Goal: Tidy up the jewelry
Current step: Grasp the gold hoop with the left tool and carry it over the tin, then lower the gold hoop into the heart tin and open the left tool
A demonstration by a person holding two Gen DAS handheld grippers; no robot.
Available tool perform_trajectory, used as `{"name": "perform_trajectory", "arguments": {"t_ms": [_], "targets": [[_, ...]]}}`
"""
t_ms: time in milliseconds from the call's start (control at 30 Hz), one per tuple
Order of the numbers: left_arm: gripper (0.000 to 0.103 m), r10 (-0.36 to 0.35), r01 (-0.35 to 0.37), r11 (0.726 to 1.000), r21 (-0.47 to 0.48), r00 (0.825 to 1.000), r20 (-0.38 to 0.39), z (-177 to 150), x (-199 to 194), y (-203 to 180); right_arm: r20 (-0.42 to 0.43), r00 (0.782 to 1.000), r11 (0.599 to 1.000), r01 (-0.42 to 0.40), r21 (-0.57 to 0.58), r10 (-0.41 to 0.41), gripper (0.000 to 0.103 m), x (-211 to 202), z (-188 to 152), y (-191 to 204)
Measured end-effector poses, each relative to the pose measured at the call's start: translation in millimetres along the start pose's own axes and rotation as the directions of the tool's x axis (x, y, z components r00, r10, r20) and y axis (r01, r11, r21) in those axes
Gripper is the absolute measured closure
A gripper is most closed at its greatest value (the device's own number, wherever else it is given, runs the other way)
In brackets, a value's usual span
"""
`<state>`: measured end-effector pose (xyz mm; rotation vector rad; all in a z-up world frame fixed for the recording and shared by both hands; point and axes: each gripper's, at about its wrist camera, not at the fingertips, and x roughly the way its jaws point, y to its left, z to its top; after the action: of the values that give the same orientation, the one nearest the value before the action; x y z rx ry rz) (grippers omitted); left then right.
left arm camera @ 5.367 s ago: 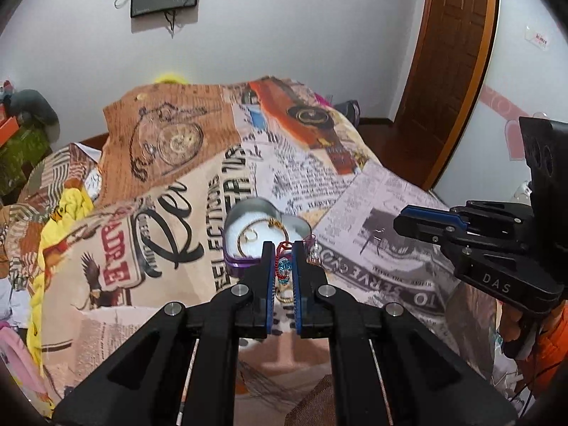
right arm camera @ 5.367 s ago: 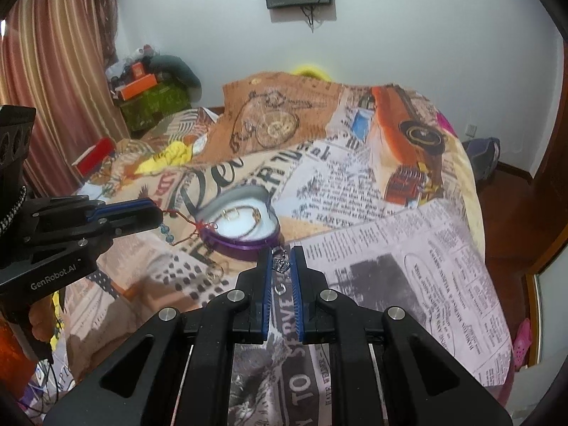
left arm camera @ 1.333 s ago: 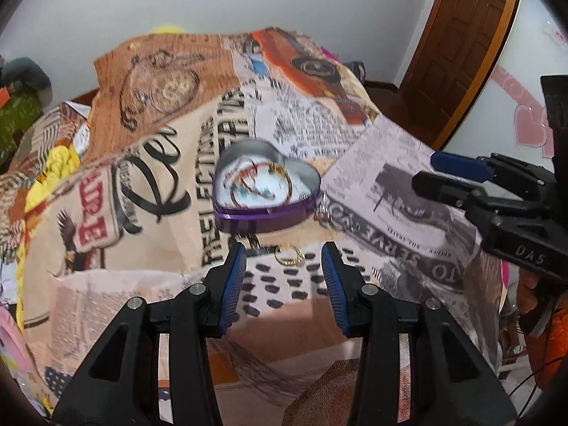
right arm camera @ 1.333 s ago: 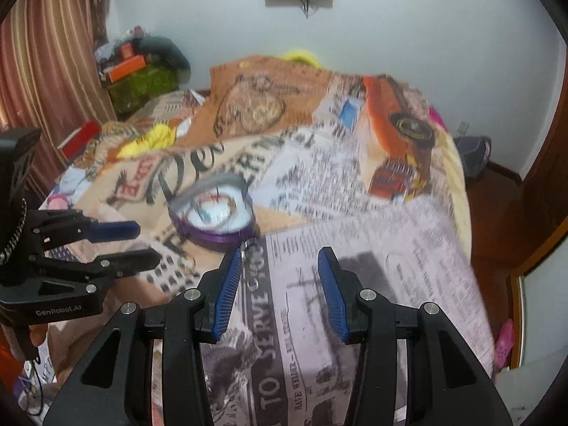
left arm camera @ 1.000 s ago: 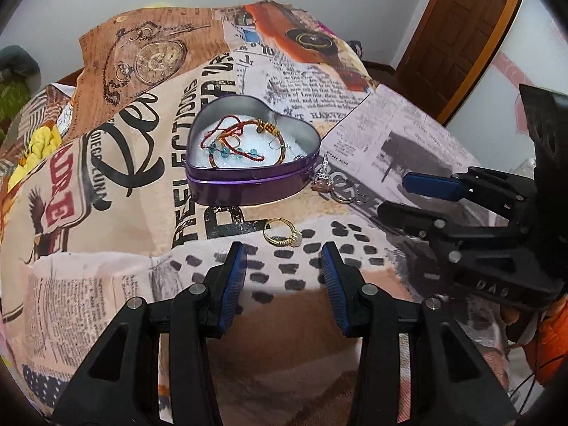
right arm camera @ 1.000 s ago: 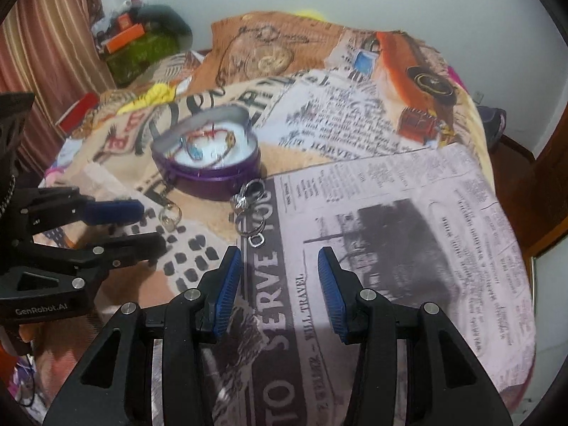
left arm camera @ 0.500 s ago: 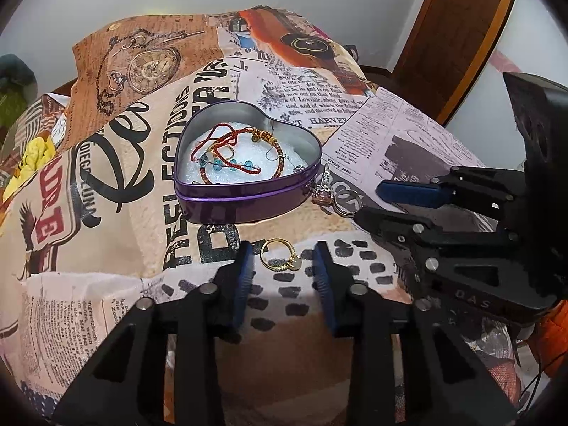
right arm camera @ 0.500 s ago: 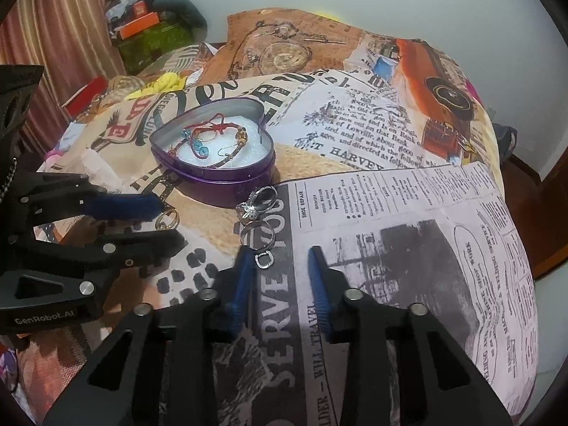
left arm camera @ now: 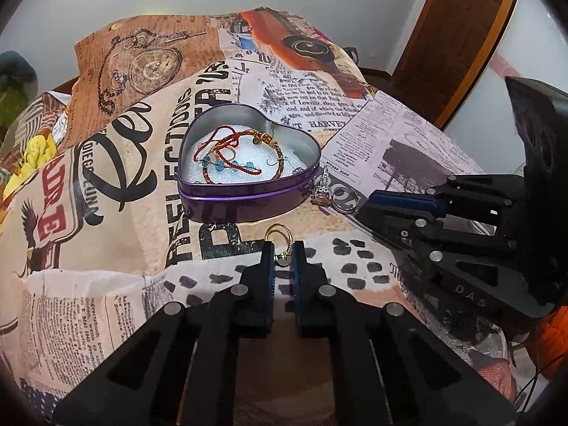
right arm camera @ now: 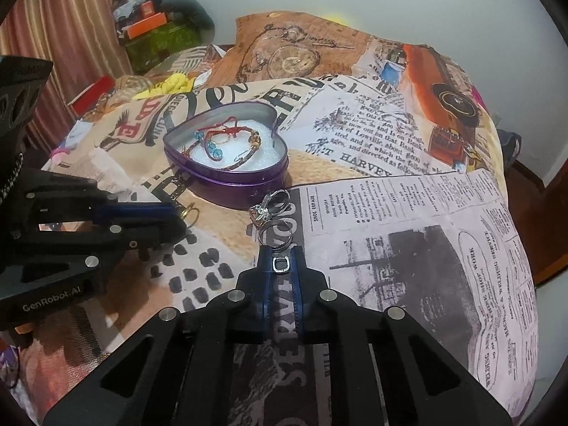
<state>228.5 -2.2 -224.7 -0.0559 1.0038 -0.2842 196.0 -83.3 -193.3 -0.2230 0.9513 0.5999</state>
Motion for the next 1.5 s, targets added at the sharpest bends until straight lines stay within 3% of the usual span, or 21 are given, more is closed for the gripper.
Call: {"name": "perform_trajectory", "arguments": {"t_ms": [333, 867, 1500], "targets": [[0.096, 0.022, -0.022, 1.000, 0.000, 1.000, 0.021, -1.0, -12.5, -2.3, 0.057, 0.998, 1.000, 0.015, 0.026, -0.017, 0.094, -22.6, 4.7, -2.8], [0.096, 0.074, -0.070, 0.997, -0.030, 0.984, 0.164, 21.5, -64.3, 14.6, 0.179, 0.983, 0.998, 0.032, 0.052, -0.041, 0.094, -59.6, 28.3, -10.2], [0.096, 0.065, -0.060, 0.998, -0.030, 0.978, 0.197, 42.3, -54.4, 27.2, 0.208, 0.978, 0.999, -0.032, 0.019, 0.027, 0.094, -39.2, 56.1, 10.1]]}}
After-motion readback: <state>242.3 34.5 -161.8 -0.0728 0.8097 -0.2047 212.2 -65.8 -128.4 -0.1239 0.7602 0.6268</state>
